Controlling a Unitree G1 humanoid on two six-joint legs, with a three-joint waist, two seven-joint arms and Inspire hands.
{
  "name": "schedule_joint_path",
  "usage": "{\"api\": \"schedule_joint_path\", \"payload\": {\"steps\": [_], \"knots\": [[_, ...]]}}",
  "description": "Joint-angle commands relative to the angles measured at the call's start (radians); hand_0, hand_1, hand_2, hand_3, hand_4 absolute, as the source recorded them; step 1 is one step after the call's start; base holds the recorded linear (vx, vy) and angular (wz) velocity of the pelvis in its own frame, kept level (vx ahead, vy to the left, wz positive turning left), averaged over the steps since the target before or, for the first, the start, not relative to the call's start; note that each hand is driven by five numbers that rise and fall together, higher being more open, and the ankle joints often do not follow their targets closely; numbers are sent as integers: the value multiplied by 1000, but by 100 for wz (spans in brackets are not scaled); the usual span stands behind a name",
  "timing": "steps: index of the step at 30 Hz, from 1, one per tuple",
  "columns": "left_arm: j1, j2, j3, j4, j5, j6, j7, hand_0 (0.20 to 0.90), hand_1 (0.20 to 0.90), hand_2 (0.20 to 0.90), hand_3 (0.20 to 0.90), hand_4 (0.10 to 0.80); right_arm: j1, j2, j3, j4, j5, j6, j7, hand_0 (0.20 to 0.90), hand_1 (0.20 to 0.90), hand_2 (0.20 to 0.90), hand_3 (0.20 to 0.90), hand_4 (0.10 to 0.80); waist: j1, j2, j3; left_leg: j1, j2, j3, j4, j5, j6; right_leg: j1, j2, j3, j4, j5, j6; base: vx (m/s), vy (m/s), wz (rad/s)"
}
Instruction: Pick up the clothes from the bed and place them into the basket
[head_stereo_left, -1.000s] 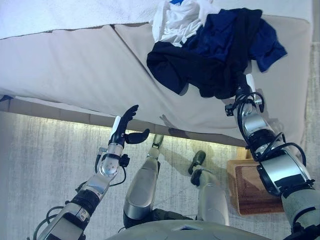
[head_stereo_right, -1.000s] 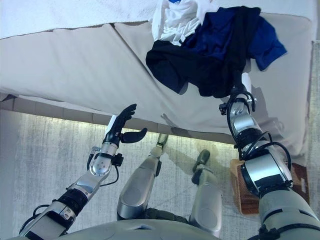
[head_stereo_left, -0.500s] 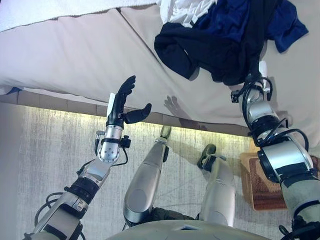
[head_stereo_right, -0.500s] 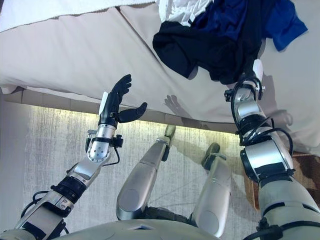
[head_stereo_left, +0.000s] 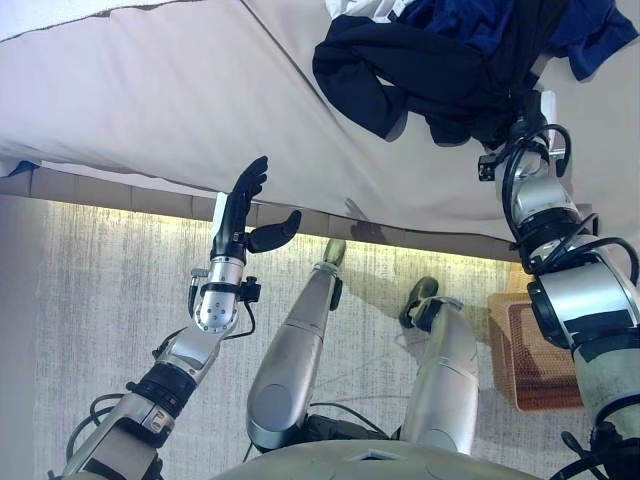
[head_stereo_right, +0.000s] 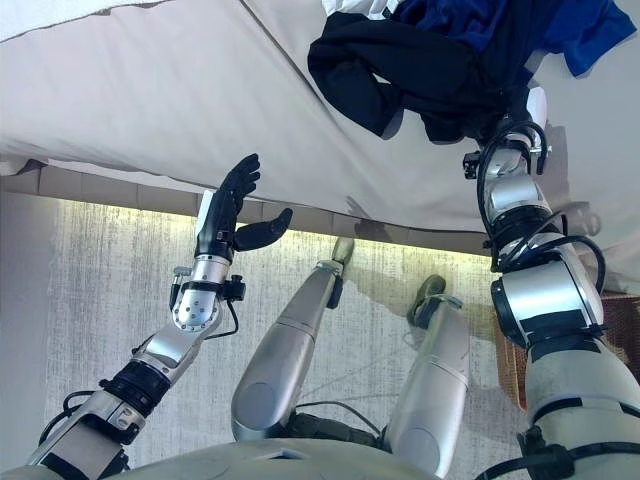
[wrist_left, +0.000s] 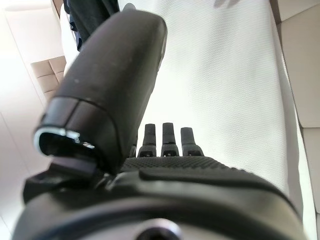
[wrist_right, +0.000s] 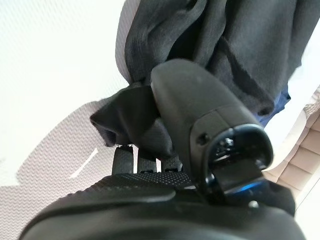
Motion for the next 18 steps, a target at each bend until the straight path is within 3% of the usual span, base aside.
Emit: {"api": "schedule_joint_path", "payload": {"steps": [1, 5, 7, 12, 18], "knots": [[-3, 25, 51, -138, -11, -94, 9, 900, 900, 900, 900, 800, -31, -38, 19, -53, 0, -85, -23, 300, 300, 300, 200, 100, 16, 17, -26, 117, 1, 82, 60, -174, 66, 134, 44, -68, 11, -29, -47, 7, -27, -7], [-9, 30, 53, -124, -12, -98, 3, 900, 900, 900, 900, 800, -23, -38, 13, -78, 0, -100, -11, 300, 300, 300, 200, 100, 9, 1, -26, 191, 16, 85, 14, -165, 53, 216, 45, -74, -60, -8, -41, -24, -38, -17], [-13, 32, 51, -122, -7, -99, 1, 900, 900, 900, 900, 800, -16, -44, 14, -102, 4, -101, -10, 300, 300, 300, 200, 100, 3, -6, -26, 221, 23, 88, -28, -128, 52, 251, 46, -86, -113, 29, -49, -83, -26, -15], [-5, 30, 49, -110, -1, -95, -12, 900, 900, 900, 900, 800, 17, -66, 25, -187, 1, -86, -3, 300, 300, 300, 200, 100, -12, -38, -74, 325, 50, 83, -107, -115, 36, 370, 67, -86, -242, 59, -45, 22, -35, -9], [12, 33, 47, -48, 36, 32, -50, 900, 900, 900, 900, 800, 64, -126, 24, -331, 38, -75, 58, 300, 300, 300, 200, 100, -42, -89, -162, 471, 93, 107, -197, -117, 18, 532, 94, -84, -387, 77, -38, 85, -27, -17]]}}
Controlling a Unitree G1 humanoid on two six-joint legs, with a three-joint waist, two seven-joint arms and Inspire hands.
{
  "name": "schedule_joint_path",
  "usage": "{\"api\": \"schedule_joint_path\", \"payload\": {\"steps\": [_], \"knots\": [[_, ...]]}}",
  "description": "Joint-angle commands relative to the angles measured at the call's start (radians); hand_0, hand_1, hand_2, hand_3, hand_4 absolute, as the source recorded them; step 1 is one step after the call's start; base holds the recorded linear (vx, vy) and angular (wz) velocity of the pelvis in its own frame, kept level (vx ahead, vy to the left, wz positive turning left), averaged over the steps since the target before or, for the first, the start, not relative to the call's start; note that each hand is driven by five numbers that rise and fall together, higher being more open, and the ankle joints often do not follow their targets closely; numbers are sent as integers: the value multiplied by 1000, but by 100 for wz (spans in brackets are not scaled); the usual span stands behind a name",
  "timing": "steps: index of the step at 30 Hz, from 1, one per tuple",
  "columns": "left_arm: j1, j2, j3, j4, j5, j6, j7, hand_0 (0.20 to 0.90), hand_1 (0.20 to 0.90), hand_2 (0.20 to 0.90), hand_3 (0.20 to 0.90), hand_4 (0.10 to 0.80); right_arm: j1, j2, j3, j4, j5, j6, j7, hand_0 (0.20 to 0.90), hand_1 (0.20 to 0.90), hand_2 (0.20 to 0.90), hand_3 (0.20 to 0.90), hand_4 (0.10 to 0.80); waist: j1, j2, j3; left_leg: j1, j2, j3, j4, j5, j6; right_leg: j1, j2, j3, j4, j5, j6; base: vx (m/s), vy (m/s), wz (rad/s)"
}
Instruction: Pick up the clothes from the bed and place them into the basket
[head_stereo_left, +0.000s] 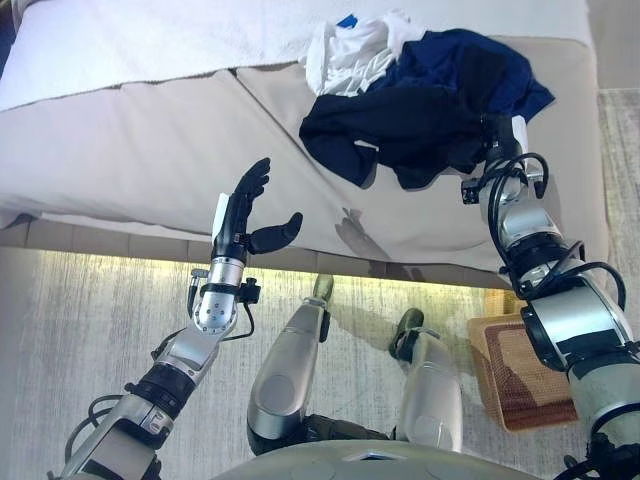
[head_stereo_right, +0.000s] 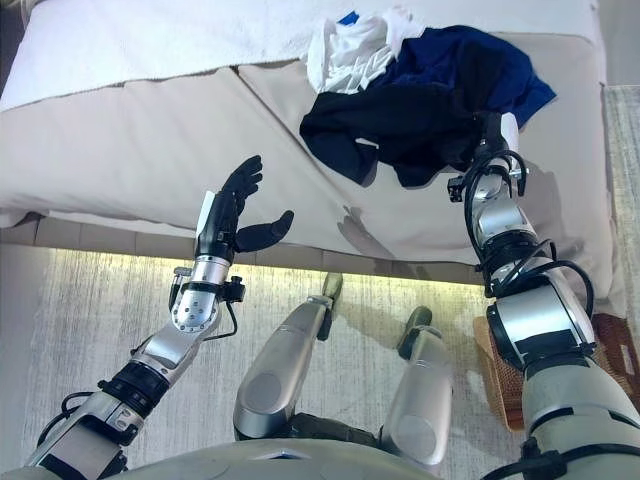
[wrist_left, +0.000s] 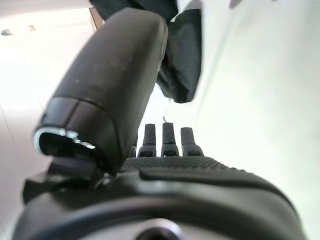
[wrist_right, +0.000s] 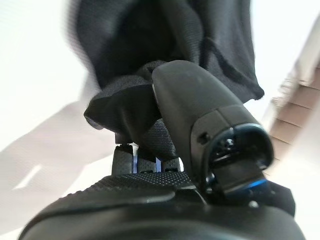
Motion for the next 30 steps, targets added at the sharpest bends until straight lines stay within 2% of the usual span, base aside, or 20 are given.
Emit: {"api": "schedule_joint_path", "payload": {"steps": [1, 4, 12, 20, 30], "knots": [[12, 27, 40, -31, 31, 16, -27, 900, 900, 900, 900, 800, -68, -129, 14, -144, 39, -81, 5, 300, 300, 300, 200, 100, -31, -79, -174, 78, 30, 51, 51, -129, 0, 144, 38, -47, -84, 18, -32, 139, -27, -15], [38, 31, 41, 14, 2, 79, -66, 900, 900, 900, 900, 800, -62, -184, -13, -208, 51, -63, 33, 300, 300, 300, 200, 100, -51, -104, -253, 186, 47, 65, -34, -122, -9, 252, 55, -38, -191, 30, -17, 169, -21, -13], [87, 29, 57, 80, 4, 55, -73, 900, 900, 900, 900, 800, -65, -302, -51, -279, 46, -45, 54, 300, 300, 300, 200, 100, -98, -124, -376, 318, 57, 89, -215, -63, -24, 345, 90, 1, -339, 91, 13, 76, 5, -4], [78, 23, 78, 135, 12, 29, -61, 900, 900, 900, 900, 800, -54, -386, -92, -341, 79, -37, 46, 300, 300, 300, 200, 100, -135, -138, -430, 380, 62, 114, -344, -29, -28, 376, 106, 30, -433, 137, 39, 1, -16, -12], [65, 29, 66, 182, 33, 8, -75, 900, 900, 900, 900, 800, -81, -482, -133, -392, 175, -35, 21, 300, 300, 300, 200, 100, -185, -153, -450, 415, 65, 151, -412, -17, -28, 380, 125, 73, -494, 171, 55, -8, -13, -12]]}}
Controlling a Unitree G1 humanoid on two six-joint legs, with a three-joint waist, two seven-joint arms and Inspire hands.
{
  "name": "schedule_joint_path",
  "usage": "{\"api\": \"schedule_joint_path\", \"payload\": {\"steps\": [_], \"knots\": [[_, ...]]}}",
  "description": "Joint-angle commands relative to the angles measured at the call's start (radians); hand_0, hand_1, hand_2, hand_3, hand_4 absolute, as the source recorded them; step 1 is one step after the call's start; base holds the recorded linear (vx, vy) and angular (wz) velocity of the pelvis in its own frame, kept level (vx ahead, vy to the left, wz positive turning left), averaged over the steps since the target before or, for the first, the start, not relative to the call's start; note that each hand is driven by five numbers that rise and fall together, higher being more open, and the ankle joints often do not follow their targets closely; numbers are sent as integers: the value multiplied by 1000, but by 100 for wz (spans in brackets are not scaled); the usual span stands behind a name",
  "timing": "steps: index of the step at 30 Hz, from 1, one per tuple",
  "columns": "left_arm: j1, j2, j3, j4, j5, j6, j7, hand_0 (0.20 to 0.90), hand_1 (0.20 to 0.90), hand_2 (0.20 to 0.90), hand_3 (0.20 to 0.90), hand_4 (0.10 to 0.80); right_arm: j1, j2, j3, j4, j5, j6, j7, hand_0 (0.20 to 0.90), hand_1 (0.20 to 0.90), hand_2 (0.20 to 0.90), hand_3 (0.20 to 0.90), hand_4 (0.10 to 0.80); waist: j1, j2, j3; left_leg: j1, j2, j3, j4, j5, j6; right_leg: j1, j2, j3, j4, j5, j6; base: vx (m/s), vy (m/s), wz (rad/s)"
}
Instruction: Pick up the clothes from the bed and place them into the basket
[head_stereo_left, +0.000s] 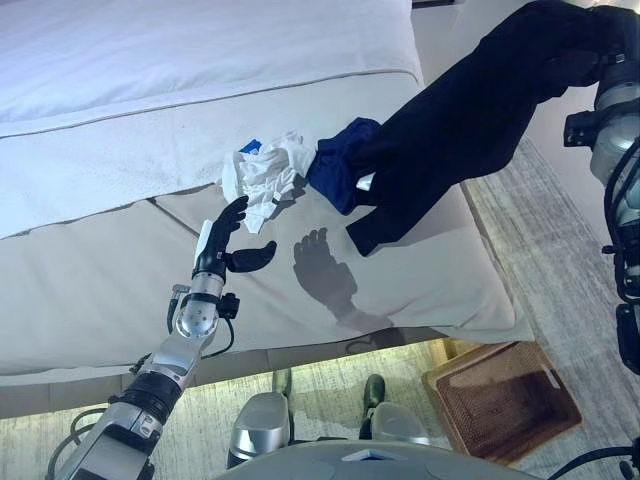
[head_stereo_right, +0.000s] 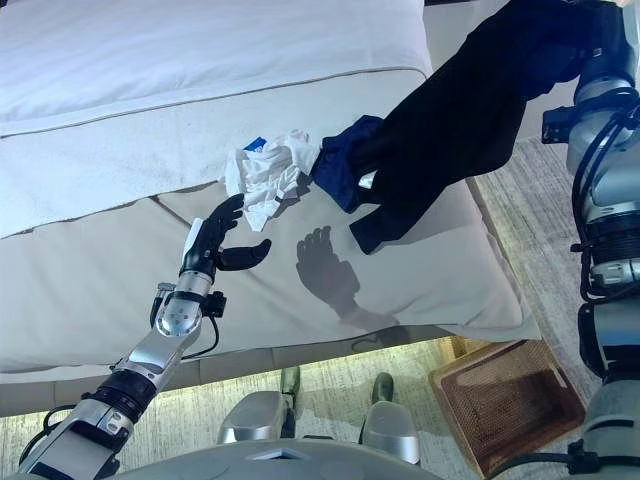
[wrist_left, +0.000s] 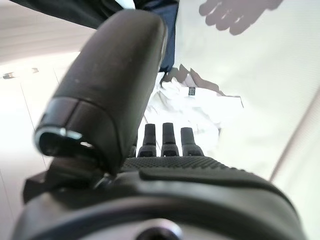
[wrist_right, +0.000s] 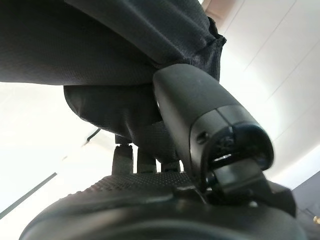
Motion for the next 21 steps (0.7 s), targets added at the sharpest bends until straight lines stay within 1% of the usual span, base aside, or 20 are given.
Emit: {"api": "schedule_joint_path", "payload": {"steps": [1, 5, 10, 16, 21], "knots": [[27, 13, -17, 53, 34, -123, 15, 900, 900, 900, 900, 800, -81, -120, -13, -91, 43, -95, -61, 300, 300, 300, 200, 100, -30, -39, -263, -14, 30, 50, -4, -60, -6, -72, 36, 49, 61, -6, 8, 5, 13, -16], [27, 10, -21, 66, 49, -129, 22, 900, 900, 900, 900, 800, -85, -155, -8, -112, 48, -94, -70, 300, 300, 300, 200, 100, -49, -45, -264, -6, 32, 61, -10, -62, -7, -72, 40, 76, 38, 11, 13, -3, 20, -26], [19, 10, -28, 80, 51, -137, 17, 900, 900, 900, 900, 800, -130, -218, 11, -48, 37, -101, -122, 300, 300, 300, 200, 100, -65, -53, -268, 3, 37, 76, -17, -66, -7, -73, 48, 99, 22, 19, 17, 3, 15, -17], [20, 20, -36, 88, 48, -141, 14, 900, 900, 900, 900, 800, -165, -300, 17, -8, 55, -79, -177, 300, 300, 300, 200, 100, -93, -64, -273, 9, 42, 94, -22, -60, -10, -83, 55, 124, 14, 36, 21, 10, 6, -9], [8, 23, -38, 98, 48, -133, -4, 900, 900, 900, 900, 800, -161, -354, 1, 18, 67, -79, -183, 300, 300, 300, 200, 100, -127, -66, -285, 19, 47, 118, -26, -65, -12, -94, 63, 158, 9, 45, 25, 29, 14, -22]]}}
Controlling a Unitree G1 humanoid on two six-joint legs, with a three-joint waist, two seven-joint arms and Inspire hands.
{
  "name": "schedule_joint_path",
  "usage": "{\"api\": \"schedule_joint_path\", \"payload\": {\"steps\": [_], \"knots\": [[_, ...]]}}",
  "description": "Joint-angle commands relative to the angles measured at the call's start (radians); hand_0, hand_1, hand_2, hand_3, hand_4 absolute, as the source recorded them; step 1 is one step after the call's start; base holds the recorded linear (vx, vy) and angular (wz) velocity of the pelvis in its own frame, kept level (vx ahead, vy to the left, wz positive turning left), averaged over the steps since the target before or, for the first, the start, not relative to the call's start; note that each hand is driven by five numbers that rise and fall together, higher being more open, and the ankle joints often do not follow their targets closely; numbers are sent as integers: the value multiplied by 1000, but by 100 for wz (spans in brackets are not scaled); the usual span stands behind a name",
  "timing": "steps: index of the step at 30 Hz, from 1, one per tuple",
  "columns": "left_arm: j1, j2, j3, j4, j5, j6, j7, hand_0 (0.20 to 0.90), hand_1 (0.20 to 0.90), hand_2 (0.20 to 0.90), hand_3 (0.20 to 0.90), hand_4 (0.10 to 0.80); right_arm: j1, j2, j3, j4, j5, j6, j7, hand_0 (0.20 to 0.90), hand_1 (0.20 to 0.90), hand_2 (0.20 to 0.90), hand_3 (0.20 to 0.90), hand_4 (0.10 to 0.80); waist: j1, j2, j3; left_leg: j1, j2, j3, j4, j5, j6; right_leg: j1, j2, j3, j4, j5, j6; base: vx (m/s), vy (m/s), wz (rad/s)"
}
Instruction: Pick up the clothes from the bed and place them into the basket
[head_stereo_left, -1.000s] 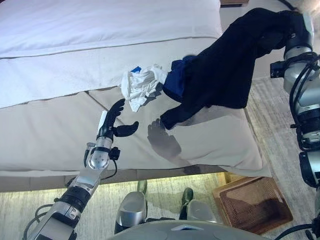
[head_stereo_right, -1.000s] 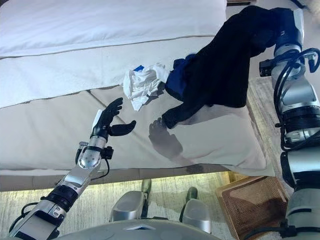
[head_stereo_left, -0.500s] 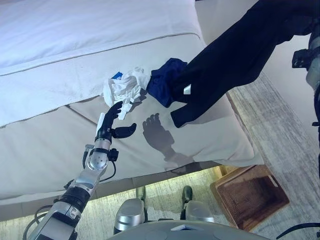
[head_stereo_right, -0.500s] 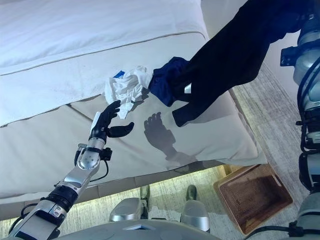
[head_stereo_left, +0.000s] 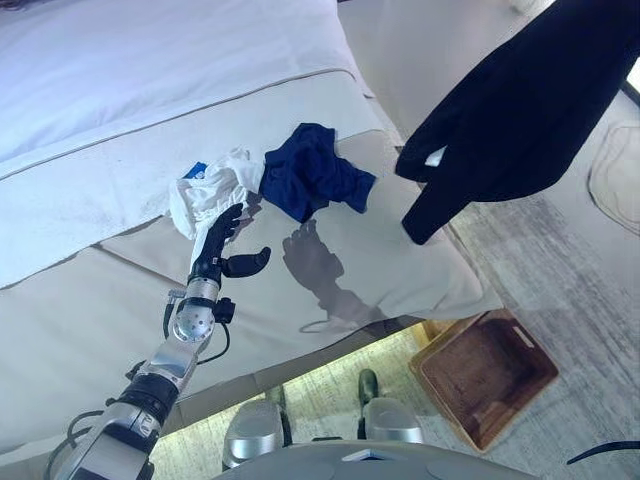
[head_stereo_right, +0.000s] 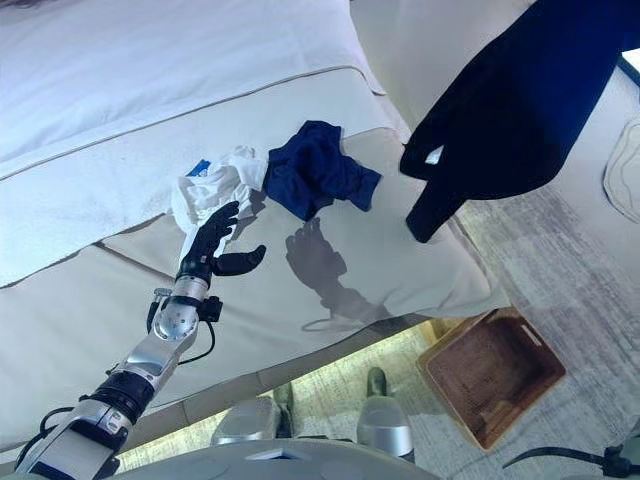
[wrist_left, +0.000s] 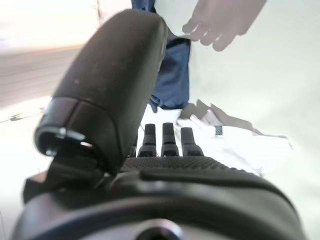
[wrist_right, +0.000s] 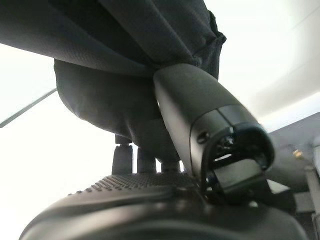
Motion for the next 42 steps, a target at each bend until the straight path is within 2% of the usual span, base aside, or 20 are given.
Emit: {"api": "schedule_joint_path", "payload": {"steps": [1, 9, 15, 18, 19, 20, 21, 23, 24, 26, 28, 29, 32, 34, 38, 42], "knots": [[7, 26, -33, 34, 44, -102, 2, 900, 900, 900, 900, 800, -99, -120, -3, -3, 8, -86, -80, 300, 300, 300, 200, 100, -54, -49, -247, 31, 15, 34, 17, -141, -45, -79, 37, 33, 28, -27, 42, 30, 21, -33], [-19, 17, -47, 46, 58, -100, -11, 900, 900, 900, 900, 800, -11, -168, -73, -9, -2, -75, -48, 300, 300, 300, 200, 100, -111, -44, -242, 46, 27, 73, 21, -153, -44, -100, 49, 79, 39, -24, 46, -1, 13, -31], [-29, 5, -54, 72, 62, -102, -19, 900, 900, 900, 900, 800, 54, -197, -127, 10, -18, -64, 24, 300, 300, 300, 200, 100, -150, -39, -247, 53, 38, 106, 34, -161, -55, -113, 56, 106, 23, -9, 46, -37, -5, -25], [-42, -5, -53, 80, 58, -113, -12, 900, 900, 900, 900, 800, 95, -193, -157, 21, -36, -55, 76, 300, 300, 300, 200, 100, -165, -37, -241, 47, 16, 83, 78, -195, -49, -134, 62, 147, 26, -1, 42, -56, 63, -29], [-43, -10, -49, 77, 55, -118, 4, 900, 900, 900, 900, 800, 116, -182, -159, 36, -36, -74, 104, 300, 300, 300, 200, 100, -158, -38, -227, 28, -21, 26, 161, -253, -31, -143, 67, 192, 45, -5, 38, -85, 130, -45], [-41, -11, -43, 71, 54, -121, 16, 900, 900, 900, 900, 800, 124, -172, -148, 44, -27, -86, 110, 300, 300, 300, 200, 100, -145, -45, -219, 3, -56, -20, 190, -265, -15, -164, 69, 226, 70, 1, 37, -55, 143, -61], [-37, -12, -36, 64, 54, -123, 16, 900, 900, 900, 900, 800, 133, -165, -141, 42, -19, -80, 109, 300, 300, 300, 200, 100, -144, -41, -216, -5, -67, -30, 201, -278, -6, -175, 70, 235, 81, -3, 41, -58, 85, -89], [-38, -12, -28, 58, 61, -117, 7, 900, 900, 900, 900, 800, 161, -158, -156, 38, -22, -68, 119, 300, 300, 300, 200, 100, -149, -43, -209, -15, -66, -9, 227, -288, -3, -189, 63, 234, 79, 16, 46, -18, 31, -79], [-41, -9, -26, 54, 71, -111, 5, 900, 900, 900, 900, 800, 192, -150, -177, 37, -23, -63, 120, 300, 300, 300, 200, 100, -146, -48, -202, -20, -72, -3, 236, -293, 0, -201, 50, 213, 68, 44, 55, -53, -40, -42], [-39, 4, -9, 71, 85, -112, 31, 900, 900, 900, 900, 800, 241, -111, -212, 34, -5, -65, 126, 300, 300, 300, 200, 100, -124, -52, -189, -9, -62, 21, 209, -267, -3, -228, 36, 113, 89, 63, 76, -146, -82, -60], [-44, 25, 12, 52, 68, -93, 50, 900, 900, 900, 900, 800, 254, -81, -223, 34, -3, -43, 139, 300, 300, 300, 200, 100, -112, -40, -177, -4, -39, 44, 177, -246, 8, -260, 44, 74, 199, 39, 80, -247, -56, -77], [-48, 37, 33, 22, 63, -71, 68, 900, 900, 900, 900, 800, 271, -53, -236, 33, -3, -29, 151, 300, 300, 300, 200, 100, -97, -26, -179, -26, -20, 63, 158, -211, 18, -258, 52, 45, 254, -25, 62, -286, -90, -80], [-60, 54, 49, 21, 32, -56, 74, 900, 900, 900, 900, 800, 366, 7, -282, -1, -2, -35, 153, 300, 300, 300, 200, 100, -83, -32, -179, -49, -17, 43, 134, -177, -1, -237, 53, 26, 179, -8, 57, -183, -133, -63], [-84, 43, 53, 48, 25, -58, 71, 900, 900, 900, 900, 800, 380, 34, -283, 1, -28, -30, 152, 300, 300, 300, 200, 100, -81, -33, -173, -40, -16, 35, 95, -161, -10, -229, 56, 16, 136, 3, 51, -134, -112, -15], [-92, 12, 29, 55, 55, -63, 86, 900, 900, 900, 900, 800, 353, 43, -246, 54, -27, -31, 156, 300, 300, 300, 200, 100, -80, -24, -171, -30, -23, 27, 47, -146, -13, -204, 74, 23, 109, -14, 37, -60, -53, 4], [-59, 4, 29, 53, 60, -76, 76, 900, 900, 900, 900, 800, 364, 72, -244, 74, -40, -20, 187, 300, 300, 300, 200, 100, -81, -9, -183, -8, -27, 36, 25, -145, -18, -172, 81, 18, 86, -27, 27, 10, -62, 10]]}}
